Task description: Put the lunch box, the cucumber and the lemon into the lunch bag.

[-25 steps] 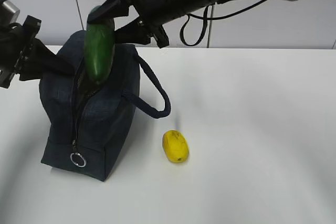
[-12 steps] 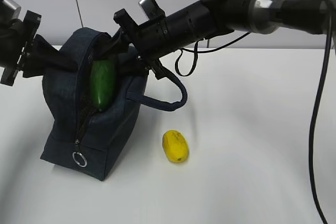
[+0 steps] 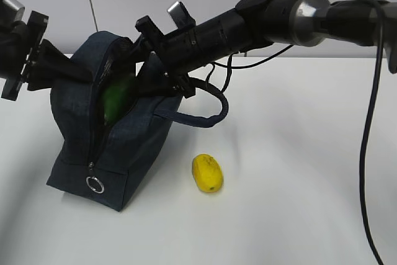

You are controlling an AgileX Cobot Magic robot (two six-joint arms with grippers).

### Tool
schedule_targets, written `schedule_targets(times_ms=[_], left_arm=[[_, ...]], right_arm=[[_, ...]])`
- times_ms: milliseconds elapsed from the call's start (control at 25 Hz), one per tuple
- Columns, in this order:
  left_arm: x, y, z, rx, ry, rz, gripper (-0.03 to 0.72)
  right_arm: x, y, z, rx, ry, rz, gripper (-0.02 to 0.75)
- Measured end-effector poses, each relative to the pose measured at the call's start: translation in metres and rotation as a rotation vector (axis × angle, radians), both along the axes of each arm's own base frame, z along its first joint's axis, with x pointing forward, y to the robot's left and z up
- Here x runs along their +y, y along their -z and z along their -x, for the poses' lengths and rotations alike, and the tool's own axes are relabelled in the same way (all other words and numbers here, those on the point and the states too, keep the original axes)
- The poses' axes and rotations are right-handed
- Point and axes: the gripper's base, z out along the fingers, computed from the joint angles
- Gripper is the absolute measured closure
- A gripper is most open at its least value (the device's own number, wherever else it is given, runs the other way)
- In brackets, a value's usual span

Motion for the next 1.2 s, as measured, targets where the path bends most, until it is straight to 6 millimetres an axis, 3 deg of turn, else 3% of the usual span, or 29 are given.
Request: schedule_targets(times_ms=[160,400,680,880,1200], left_arm=[[0.0,0.0,0.0,-0.002,0.0,0.001,0.688],[0.0,0.0,0.0,-0.002,0.0,0.001,0.688],[0.0,0.001,0.0,-0.005,0.008,-0.012,0.688],[0.001,0.002,0.001,-0.003,0.017,-0.027,0.688],[0.003,0.006,0.002,-0.004,0.037,-0.084,0.688]], right_arm=[[0.0,0.0,-0.001,-0.002,0.006,-0.001,0.197],[0.001,-0.002,0.001,0.004,-0.008,-0.027,0.197],[0.002,-0.005,0.007,-0.138,-0.145,-0.059,0.205],[-0.002,-0.003,0.009,-0.188,-0.193,0.029,0.208],[-0.016,-0.055,0.022,-0.347,-0.231,0.166,0.209]])
